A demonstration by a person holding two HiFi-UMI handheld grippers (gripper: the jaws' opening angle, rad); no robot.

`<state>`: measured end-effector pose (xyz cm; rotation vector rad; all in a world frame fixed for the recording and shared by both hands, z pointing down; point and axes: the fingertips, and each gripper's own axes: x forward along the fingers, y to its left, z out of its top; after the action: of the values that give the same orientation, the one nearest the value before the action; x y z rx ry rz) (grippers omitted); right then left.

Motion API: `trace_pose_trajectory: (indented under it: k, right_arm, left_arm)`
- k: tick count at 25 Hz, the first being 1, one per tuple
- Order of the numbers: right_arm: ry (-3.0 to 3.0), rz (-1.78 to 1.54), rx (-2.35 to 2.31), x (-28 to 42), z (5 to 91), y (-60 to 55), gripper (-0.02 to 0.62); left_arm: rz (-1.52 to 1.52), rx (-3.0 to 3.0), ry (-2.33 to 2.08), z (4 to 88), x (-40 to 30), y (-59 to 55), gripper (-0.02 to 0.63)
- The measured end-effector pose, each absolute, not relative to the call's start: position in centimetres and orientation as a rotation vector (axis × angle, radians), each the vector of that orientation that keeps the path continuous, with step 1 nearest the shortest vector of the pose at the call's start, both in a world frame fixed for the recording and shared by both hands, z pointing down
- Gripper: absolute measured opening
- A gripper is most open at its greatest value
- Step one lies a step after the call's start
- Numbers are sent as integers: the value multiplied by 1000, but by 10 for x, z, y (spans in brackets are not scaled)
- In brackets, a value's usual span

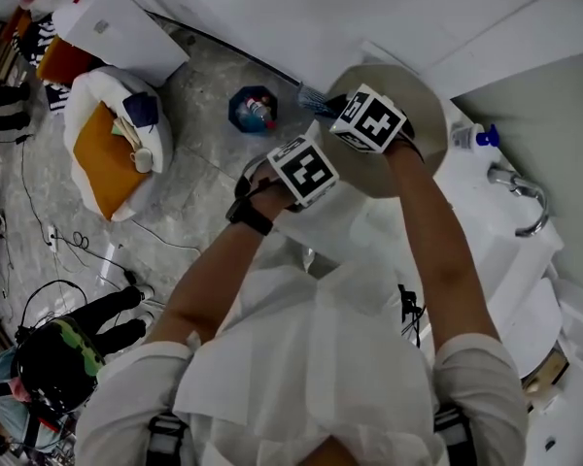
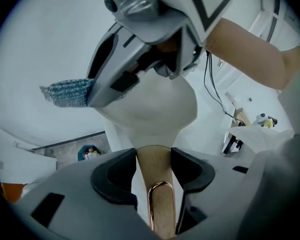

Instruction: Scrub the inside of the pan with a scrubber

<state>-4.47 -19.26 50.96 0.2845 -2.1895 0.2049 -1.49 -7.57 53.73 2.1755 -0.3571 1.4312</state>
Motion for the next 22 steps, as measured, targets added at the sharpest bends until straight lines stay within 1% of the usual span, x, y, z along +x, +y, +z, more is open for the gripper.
trace_pose_trajectory:
  k: [5,7,9,13,17,20,22]
  right_arm:
    - [-2060,231,769,4,510,-279,47]
    - [-2042,252,822,11,509,-286,48]
    - [-2079,214,726,-3,508,-271,48]
    - [-2203,179,364,-38,506,-205,48]
    - [-2210,226,121,-43,508,-144,48]
    - [-2225,297,101,-41,507,-136,47]
    - [-2241,256,255,-41,506,-164,48]
  left_arm:
    - [1425,2185,-375,535,-16,-76,229]
    - [1418,2187,-375,536,-16,-76,229]
    - [1410,2190,-372,535,-16,-75,229]
    - [1410,2185,-377,535,-19,-75,227]
    - [1411,2192,-383,537,-17,-74,227]
    - [1414,2202,-392,536,-17,-75,225]
    - [1426,2201,-394,535,-19,-76,225]
